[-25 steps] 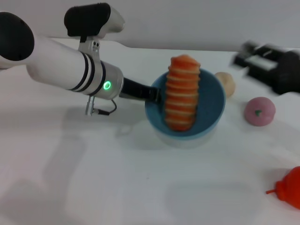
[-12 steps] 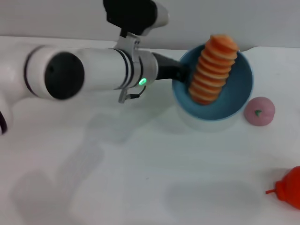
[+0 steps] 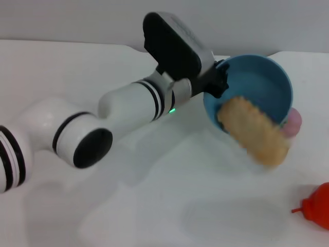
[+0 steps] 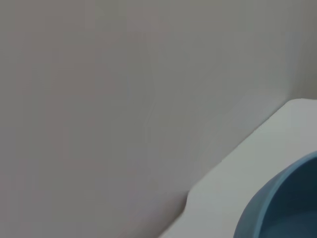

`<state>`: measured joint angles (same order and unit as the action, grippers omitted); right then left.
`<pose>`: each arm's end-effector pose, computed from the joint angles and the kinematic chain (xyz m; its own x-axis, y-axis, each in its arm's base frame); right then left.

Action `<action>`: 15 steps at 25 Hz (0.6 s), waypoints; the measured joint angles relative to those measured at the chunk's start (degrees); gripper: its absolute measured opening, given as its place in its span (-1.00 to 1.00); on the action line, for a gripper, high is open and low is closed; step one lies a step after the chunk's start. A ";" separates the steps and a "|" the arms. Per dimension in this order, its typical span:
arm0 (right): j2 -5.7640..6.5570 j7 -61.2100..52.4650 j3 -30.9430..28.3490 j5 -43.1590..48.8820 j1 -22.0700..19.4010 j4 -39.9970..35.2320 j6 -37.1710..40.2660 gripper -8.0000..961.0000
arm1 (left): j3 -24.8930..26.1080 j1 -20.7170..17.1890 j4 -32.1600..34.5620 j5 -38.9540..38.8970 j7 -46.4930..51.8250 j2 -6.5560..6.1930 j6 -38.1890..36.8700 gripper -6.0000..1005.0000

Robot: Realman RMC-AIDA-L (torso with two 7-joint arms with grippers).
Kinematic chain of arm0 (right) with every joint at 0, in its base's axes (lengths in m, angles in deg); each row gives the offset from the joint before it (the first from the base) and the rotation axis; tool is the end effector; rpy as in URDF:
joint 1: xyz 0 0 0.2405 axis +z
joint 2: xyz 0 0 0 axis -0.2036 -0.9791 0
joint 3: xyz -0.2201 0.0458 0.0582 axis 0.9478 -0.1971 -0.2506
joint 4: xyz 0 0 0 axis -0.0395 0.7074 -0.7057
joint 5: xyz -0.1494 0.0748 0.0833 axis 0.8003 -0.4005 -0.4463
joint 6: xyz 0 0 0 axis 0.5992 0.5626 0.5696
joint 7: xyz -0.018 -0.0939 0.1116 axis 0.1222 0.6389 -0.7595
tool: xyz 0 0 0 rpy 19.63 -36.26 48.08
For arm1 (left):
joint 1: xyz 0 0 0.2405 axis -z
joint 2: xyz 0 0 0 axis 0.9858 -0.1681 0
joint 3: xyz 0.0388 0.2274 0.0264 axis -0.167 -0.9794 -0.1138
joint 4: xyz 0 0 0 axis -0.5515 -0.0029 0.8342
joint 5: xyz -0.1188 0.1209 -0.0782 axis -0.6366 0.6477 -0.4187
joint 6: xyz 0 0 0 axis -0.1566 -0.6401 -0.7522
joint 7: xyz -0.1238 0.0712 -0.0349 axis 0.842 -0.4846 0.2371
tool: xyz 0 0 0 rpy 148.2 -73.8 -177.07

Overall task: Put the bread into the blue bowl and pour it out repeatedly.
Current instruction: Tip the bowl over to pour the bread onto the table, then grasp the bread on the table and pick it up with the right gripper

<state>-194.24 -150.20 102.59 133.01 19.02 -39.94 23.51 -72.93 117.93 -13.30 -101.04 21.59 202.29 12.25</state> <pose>0.2713 0.2177 0.0799 0.1285 0.1113 -0.9854 -0.7643 -0.6221 -0.1699 -0.1272 0.3531 -0.1111 0.9411 0.1126 0.3187 0.3036 -0.6961 -0.6506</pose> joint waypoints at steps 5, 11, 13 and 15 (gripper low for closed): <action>-0.02 -0.02 0.12 0.18 0.49 1.95 0.24 0.02 | -2.45 -0.51 -2.72 0.00 -7.52 0.18 -7.10 -0.99; -0.13 -0.01 1.61 0.23 0.48 2.39 0.90 0.03 | -2.65 -1.36 -3.67 -0.46 -9.26 0.18 -11.59 -0.99; -0.13 0.01 1.95 0.23 0.44 2.42 0.91 0.03 | -2.39 -1.33 -3.86 -0.47 -9.25 0.18 -11.68 -0.99; -0.06 0.07 2.42 0.43 0.46 2.41 0.90 0.03 | -1.55 -1.34 -3.84 -0.57 -8.98 0.17 -11.67 -0.99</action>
<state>-194.31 -150.13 105.01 133.44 19.48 -37.53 24.41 -74.48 116.60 -17.14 -101.61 12.61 202.46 0.58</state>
